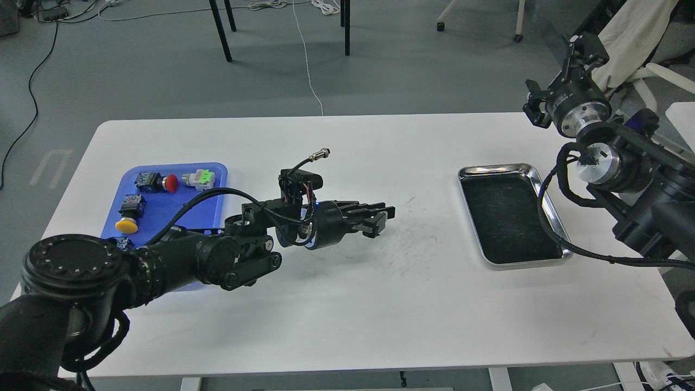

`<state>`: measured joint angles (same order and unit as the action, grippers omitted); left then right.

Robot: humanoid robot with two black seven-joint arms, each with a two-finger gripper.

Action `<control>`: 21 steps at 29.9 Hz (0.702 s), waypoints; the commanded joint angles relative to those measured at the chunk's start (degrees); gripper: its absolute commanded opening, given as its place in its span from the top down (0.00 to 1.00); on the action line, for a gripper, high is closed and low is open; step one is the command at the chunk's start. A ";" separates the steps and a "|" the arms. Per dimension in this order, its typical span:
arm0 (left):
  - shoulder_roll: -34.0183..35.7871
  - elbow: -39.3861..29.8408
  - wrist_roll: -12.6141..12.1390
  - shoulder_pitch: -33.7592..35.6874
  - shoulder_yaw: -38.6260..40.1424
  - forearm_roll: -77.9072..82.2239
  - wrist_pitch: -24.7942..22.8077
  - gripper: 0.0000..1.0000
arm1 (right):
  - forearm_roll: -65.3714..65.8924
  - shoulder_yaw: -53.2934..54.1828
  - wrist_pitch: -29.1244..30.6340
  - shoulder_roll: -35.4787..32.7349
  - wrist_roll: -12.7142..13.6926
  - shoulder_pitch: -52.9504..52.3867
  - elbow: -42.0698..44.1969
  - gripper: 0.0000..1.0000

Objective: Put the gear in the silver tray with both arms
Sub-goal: 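Lift the black gear and carry it toward the silver tray, then open the left gripper to release the gear on the table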

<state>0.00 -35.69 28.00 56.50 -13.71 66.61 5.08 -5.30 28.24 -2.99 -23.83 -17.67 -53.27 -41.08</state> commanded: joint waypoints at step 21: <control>0.00 -5.44 0.00 -4.82 1.05 0.63 3.70 0.96 | 0.81 -0.11 0.00 0.54 0.09 -0.17 0.48 0.02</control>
<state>0.01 -40.49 28.00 51.80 -12.87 67.23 8.54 -4.53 28.13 -2.99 -23.30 -17.57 -53.59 -40.60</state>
